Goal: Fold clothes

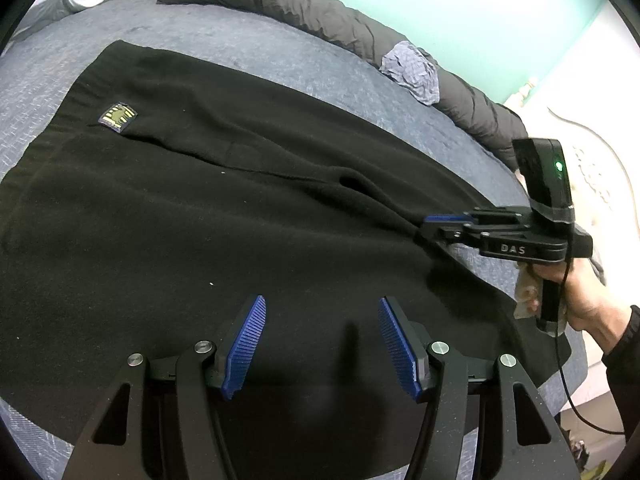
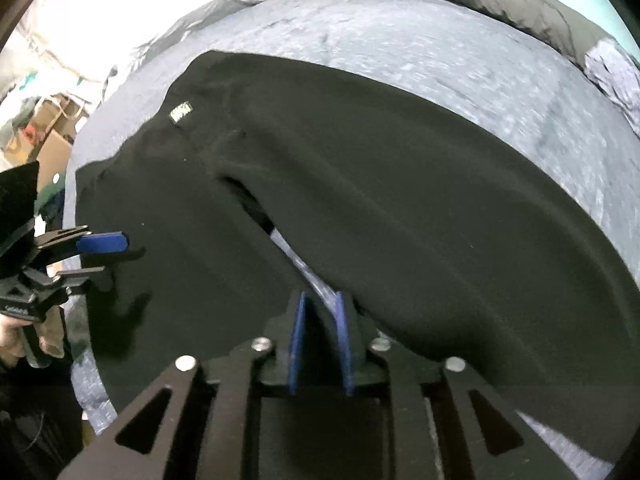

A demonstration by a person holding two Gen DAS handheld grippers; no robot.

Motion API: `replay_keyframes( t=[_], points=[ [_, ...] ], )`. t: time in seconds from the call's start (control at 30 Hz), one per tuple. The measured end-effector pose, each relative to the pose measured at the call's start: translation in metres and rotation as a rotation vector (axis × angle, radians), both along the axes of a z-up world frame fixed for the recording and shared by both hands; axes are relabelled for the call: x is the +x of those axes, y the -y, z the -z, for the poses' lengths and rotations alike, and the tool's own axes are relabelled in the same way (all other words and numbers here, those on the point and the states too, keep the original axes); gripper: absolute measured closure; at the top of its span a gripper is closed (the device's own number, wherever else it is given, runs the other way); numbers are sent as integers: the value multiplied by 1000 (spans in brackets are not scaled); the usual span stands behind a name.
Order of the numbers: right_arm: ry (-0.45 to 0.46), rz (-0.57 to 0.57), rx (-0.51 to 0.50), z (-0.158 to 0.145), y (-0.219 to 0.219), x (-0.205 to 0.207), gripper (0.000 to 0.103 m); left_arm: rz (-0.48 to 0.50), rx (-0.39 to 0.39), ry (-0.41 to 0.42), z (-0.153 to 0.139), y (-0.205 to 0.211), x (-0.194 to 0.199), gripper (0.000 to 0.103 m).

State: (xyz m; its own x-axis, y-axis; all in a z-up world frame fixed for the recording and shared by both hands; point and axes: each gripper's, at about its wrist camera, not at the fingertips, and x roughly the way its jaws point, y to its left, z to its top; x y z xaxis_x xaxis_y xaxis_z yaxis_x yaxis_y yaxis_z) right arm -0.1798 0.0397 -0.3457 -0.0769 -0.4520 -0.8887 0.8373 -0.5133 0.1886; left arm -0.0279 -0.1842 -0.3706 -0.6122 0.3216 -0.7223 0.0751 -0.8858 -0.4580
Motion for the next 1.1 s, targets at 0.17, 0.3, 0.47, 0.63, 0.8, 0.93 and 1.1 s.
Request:
replay_keyframes(
  t=[0.17,0.3,0.47,0.63,0.8,0.93,1.1],
  points=[
    [-14,14,18,8,7,2,87,-5,4,1,0,2,1,40],
    [-28,28,33,14,12,3,96,-6,8,-1,-2,3,0,40],
    [-44,57,42,16,13,2,98,-7,11,5,0,3,0,40],
    [-55,96,40,14,10,-1,98,-8,11,7,1,5,0,40],
    [-67,123,47,14,1,1,97,-1,13,8,2,4,1,40],
    [-91,163,64,7,-21,2,94,-2,13,4,1,5,1,40],
    [-62,176,63,4,-42,4,78,4,10,8,2,2,1,40]
  ],
)
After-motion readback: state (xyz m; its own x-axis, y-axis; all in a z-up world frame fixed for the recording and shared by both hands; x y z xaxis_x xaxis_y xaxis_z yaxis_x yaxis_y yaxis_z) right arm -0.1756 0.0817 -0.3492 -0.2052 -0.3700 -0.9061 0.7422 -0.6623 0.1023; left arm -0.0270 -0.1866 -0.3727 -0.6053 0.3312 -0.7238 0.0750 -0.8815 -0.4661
